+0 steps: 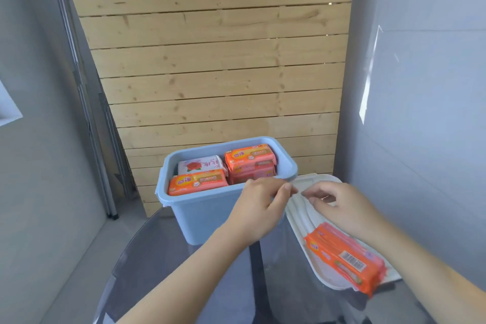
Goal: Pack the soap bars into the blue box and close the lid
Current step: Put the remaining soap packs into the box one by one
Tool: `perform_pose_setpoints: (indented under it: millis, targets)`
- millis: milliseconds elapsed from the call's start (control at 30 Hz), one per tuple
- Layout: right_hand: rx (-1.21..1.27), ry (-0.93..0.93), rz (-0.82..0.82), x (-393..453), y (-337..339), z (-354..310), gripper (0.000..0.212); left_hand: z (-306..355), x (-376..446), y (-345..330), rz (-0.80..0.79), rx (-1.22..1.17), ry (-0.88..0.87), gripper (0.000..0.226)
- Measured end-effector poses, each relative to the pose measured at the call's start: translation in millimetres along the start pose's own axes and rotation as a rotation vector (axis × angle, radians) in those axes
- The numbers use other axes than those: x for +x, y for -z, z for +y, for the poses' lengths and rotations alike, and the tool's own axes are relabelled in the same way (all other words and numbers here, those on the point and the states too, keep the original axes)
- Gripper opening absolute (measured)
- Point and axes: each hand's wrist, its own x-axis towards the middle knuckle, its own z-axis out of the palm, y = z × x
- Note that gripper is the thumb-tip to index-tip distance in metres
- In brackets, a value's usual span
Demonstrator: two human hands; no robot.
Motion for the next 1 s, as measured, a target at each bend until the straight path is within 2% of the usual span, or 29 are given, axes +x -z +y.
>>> perform_pose_setpoints:
  millis: [200, 367, 500, 667, 1000]
  targets:
    - [-0.098, -0.174, -0.094, -34.3, -2.2, 49.0, 0.015, -8.1, -8.4, -64.9, -0.201, -0.097, 0.188, 0.039]
    - [-0.237, -0.273, -0.246, -46.9, -13.3, 68.7, 0.048, -16.6, -7.7, -95.6, -0.285, -0.096, 0.271, 0.038]
    - [-0.215, -0.26, -0.215, -43.8, -14.8, 73.7, 0.051, -13.4, -8.1, -102.4, -0.313, -0.163, 0.309, 0.037]
    - [-0.081, -0.234, -0.204, -38.3, 0.5, 63.9, 0.046, -4.7, -9.5, -86.4, -0.266, -0.249, 0.32, 0.029]
    - [0.138, -0.006, -0.177, -30.6, 45.6, -10.0, 0.047, 26.3, -17.6, 5.5, 0.025, -0.331, 0.088, 0.021]
